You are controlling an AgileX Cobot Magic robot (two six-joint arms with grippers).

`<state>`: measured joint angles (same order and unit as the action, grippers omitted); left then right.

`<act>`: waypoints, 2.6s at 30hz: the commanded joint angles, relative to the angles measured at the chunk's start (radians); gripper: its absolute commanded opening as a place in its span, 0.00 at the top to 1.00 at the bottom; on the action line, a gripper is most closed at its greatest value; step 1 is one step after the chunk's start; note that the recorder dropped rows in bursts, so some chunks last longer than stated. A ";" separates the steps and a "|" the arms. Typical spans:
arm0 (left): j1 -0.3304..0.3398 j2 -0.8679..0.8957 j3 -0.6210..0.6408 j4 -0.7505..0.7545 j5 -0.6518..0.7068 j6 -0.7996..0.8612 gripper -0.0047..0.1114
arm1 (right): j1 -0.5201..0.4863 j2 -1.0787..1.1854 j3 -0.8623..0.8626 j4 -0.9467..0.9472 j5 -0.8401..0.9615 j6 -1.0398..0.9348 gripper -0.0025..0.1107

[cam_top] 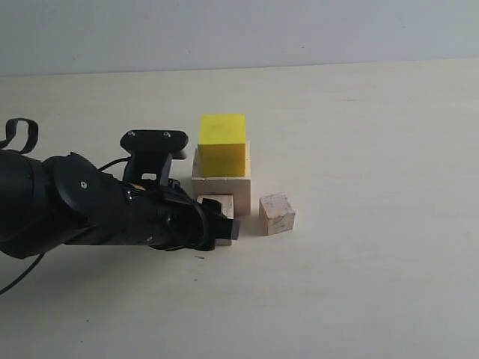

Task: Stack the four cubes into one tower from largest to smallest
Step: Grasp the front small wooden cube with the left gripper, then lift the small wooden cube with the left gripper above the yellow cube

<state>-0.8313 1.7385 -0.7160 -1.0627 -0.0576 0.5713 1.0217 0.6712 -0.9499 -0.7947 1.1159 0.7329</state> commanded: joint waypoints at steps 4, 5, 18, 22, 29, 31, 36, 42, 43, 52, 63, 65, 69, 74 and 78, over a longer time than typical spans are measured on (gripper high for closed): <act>-0.007 0.002 -0.031 0.012 0.037 -0.003 0.41 | 0.002 -0.008 0.006 -0.017 -0.012 0.003 0.98; -0.007 0.002 -0.035 0.012 0.036 -0.003 0.40 | 0.002 -0.008 0.006 -0.017 -0.012 0.003 0.98; -0.007 0.079 -0.079 0.012 0.047 -0.003 0.37 | 0.002 -0.008 0.006 -0.017 -0.012 0.003 0.98; -0.007 0.100 -0.104 0.012 0.047 -0.003 0.37 | 0.002 -0.008 0.006 -0.017 -0.012 0.003 0.98; -0.007 0.140 -0.109 0.012 0.034 -0.003 0.39 | 0.002 -0.008 0.006 -0.017 -0.012 0.003 0.98; -0.007 0.142 -0.109 0.012 0.024 -0.003 0.40 | 0.002 -0.008 0.006 -0.017 -0.012 0.003 0.98; -0.007 0.142 -0.109 0.012 0.007 -0.003 0.53 | 0.002 -0.008 0.006 -0.017 -0.012 0.003 0.98; -0.007 0.142 -0.109 0.012 0.029 -0.003 0.70 | 0.002 -0.008 0.006 -0.017 -0.012 0.003 0.98; -0.007 0.142 -0.109 0.012 0.042 -0.003 0.71 | 0.002 -0.008 0.006 -0.017 -0.012 0.003 0.98; -0.007 0.117 -0.037 0.005 0.078 -0.010 0.78 | 0.002 -0.049 0.006 -0.024 -0.007 0.001 0.98; -0.007 -0.062 0.072 -0.002 0.145 -0.037 0.94 | 0.002 -0.053 0.036 -0.024 -0.027 0.001 0.98; -0.007 -0.113 0.072 -0.002 0.188 -0.062 0.94 | 0.002 -0.053 0.036 -0.024 -0.029 0.001 0.98; -0.007 -0.213 0.072 0.002 0.219 -0.109 0.94 | 0.002 -0.053 0.036 -0.024 -0.029 0.001 0.98; -0.007 -0.295 0.043 0.009 0.280 -0.139 0.94 | 0.002 -0.053 0.036 -0.024 -0.032 0.001 0.98; -0.007 -0.307 -0.018 0.087 0.334 -0.198 0.94 | 0.002 -0.053 0.036 -0.024 -0.032 0.003 0.98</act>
<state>-0.8357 1.4445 -0.6939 -1.0330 0.2431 0.4224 1.0217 0.6199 -0.9179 -0.8054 1.1005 0.7364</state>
